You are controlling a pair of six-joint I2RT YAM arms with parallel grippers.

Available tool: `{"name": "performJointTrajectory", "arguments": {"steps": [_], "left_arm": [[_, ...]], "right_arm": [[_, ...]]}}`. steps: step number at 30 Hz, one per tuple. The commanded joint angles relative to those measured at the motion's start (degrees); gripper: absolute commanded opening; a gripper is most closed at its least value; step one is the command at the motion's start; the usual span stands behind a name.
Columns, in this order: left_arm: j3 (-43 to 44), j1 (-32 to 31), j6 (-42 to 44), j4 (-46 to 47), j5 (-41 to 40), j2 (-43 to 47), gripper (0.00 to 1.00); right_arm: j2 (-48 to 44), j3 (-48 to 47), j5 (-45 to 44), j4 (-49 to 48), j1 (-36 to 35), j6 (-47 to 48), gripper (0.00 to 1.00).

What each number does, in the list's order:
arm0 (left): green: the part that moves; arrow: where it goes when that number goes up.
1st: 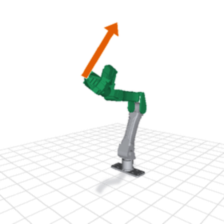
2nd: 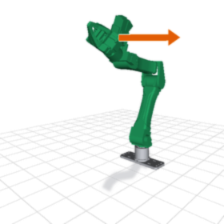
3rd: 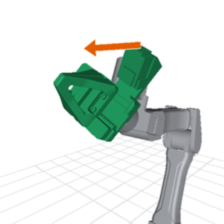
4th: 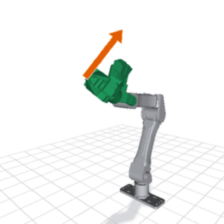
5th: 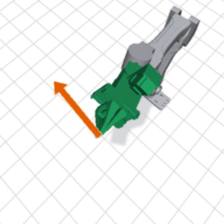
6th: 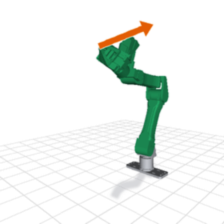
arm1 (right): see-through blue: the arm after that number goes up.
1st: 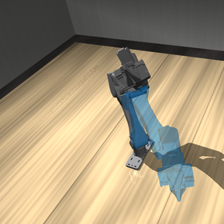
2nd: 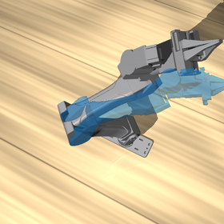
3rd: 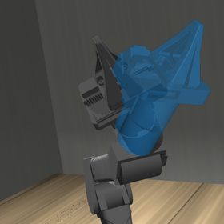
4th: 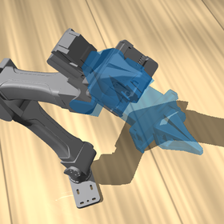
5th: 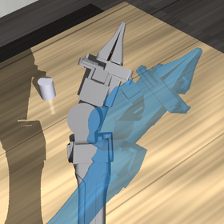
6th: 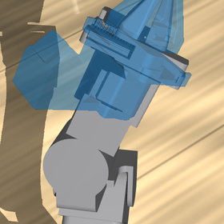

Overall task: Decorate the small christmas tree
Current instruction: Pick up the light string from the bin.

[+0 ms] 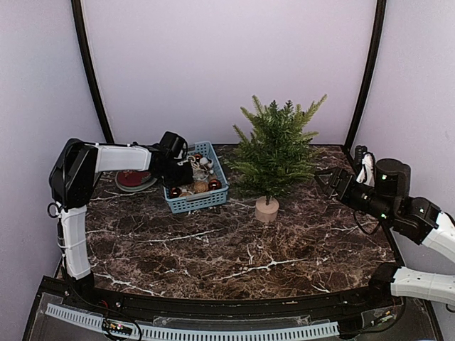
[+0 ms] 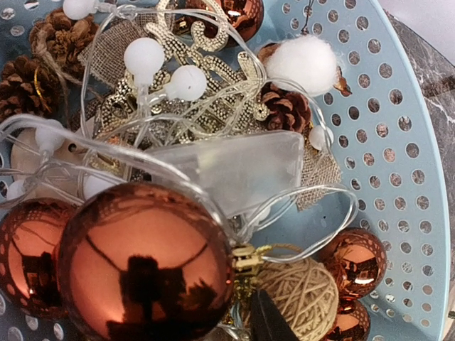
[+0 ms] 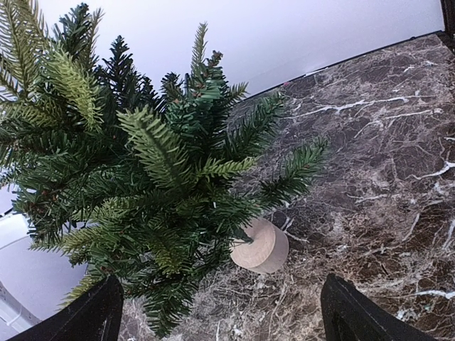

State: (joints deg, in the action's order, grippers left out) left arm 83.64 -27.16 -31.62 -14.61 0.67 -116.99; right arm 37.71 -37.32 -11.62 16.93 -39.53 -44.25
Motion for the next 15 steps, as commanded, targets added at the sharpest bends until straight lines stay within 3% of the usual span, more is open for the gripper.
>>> {"name": "performJointTrajectory", "arguments": {"steps": [1, 3, 7, 15], "left_arm": [[2.03, 0.48, -0.14, 0.67, 2.31, -1.23, 0.23], [2.16, 0.52, -0.14, 0.86, 2.51, -1.32, 0.20], [2.92, 0.53, 1.02, 0.46, 1.26, -0.38, 0.01], [-1.52, 0.54, 8.67, 6.43, 5.91, 11.24, 0.00]], "right_arm": [[-0.34, 0.45, -0.93, -2.07, 0.15, -0.05, 0.99], [-0.37, 0.41, -0.94, -2.07, 0.15, -0.05, 0.99], [-0.73, -0.05, -1.27, -1.61, 0.13, -0.05, 0.99], [-2.85, -0.77, -2.81, 0.21, 0.11, 0.63, 0.99]]}}
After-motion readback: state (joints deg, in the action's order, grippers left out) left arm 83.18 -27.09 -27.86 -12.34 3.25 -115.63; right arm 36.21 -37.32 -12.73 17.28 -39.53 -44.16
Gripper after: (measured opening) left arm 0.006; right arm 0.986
